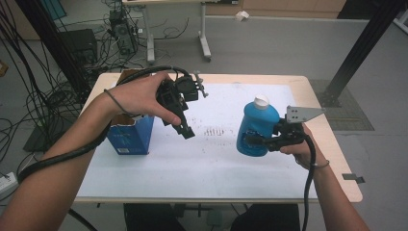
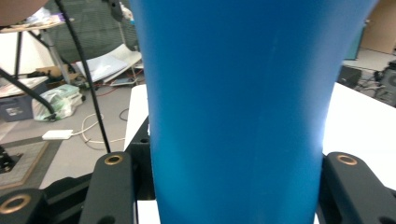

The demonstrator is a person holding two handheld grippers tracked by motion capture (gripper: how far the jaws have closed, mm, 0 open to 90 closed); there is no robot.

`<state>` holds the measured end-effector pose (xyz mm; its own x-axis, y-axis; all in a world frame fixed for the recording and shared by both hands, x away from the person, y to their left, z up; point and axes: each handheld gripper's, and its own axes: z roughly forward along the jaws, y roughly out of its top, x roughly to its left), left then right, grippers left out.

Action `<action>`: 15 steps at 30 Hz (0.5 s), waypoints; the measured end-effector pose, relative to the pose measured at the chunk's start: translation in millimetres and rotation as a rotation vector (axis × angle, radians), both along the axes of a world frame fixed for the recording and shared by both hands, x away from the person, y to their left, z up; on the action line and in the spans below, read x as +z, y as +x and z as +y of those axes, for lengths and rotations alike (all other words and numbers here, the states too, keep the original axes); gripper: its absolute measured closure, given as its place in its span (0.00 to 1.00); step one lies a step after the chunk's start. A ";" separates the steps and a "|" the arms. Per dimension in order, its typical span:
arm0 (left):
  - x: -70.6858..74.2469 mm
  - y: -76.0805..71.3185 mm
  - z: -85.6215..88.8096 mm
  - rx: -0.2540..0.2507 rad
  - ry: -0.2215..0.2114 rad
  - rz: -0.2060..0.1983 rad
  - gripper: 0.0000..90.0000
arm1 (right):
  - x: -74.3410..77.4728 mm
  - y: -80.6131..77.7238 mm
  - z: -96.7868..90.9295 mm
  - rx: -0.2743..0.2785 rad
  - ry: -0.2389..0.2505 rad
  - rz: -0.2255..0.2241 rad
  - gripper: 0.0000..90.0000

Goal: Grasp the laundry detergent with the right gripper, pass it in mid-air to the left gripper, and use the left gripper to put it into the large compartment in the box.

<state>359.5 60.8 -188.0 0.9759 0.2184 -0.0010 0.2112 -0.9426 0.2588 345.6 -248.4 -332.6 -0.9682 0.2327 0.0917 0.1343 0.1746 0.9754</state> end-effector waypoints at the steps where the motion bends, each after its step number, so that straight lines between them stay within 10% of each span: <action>1: 1.0 -0.4 -1.5 -0.007 -0.002 0.004 0.10 | -0.3 0.1 2.2 0.007 0.000 0.001 0.49; 15: 14.9 -4.1 -18.5 -0.052 0.013 -0.012 0.10 | -0.6 -0.7 22.9 0.096 -0.011 0.004 0.49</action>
